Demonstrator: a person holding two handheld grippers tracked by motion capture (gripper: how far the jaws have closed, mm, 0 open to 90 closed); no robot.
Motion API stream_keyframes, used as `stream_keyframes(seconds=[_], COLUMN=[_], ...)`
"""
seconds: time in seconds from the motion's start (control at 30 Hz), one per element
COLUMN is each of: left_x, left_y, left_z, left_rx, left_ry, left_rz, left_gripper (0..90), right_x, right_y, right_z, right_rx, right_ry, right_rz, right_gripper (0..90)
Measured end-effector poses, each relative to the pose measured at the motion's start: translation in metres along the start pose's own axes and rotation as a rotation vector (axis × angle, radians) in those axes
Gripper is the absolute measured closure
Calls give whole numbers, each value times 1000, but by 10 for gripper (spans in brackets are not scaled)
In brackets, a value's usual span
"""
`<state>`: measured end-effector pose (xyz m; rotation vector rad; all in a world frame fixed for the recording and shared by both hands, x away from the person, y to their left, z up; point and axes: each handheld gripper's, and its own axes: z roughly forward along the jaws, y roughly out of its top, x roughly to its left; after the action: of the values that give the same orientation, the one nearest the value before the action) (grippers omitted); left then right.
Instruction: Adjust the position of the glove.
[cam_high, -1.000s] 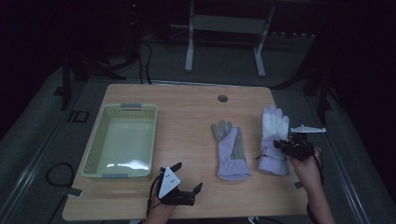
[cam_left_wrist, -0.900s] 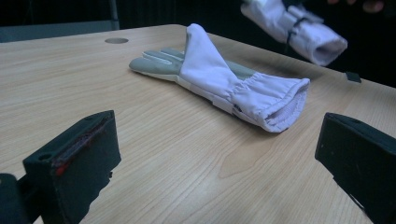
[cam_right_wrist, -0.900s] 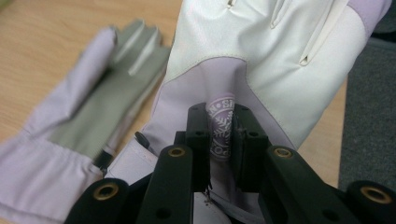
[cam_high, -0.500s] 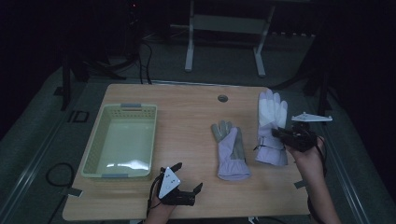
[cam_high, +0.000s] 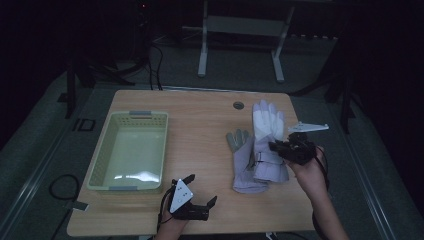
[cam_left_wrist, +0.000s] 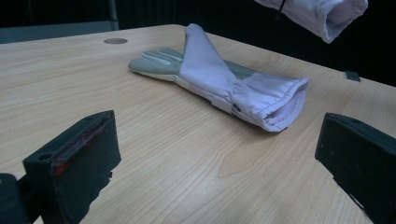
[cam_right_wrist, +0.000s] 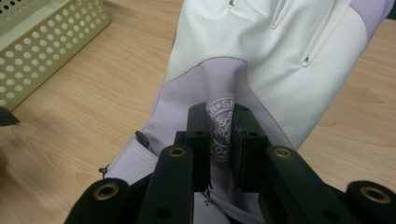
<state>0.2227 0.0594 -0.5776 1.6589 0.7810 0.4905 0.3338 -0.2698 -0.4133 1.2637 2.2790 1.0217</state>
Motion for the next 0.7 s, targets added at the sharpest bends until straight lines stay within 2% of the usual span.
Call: stream_keyframes(seconds=[0.07,0.33,0.47,0.7], left_x=[0,0,0,0], left_y=[0,0,0,0], left_z=[0,0,0,0], left_rx=[0,3,2,4], left_ry=[0,-5,-4,-1], left_rz=[1,4,3,4], left_gripper=[1,1,1,0], right_x=[5,22,31,36], right_y=[0,-4,-11,-24], right_z=[3,14,30,51], right_rx=[7,36,59,94], right_ry=[8,-8,12,-28], right_rz=[8,13,17,12], right_gripper=[792,791,789,783])
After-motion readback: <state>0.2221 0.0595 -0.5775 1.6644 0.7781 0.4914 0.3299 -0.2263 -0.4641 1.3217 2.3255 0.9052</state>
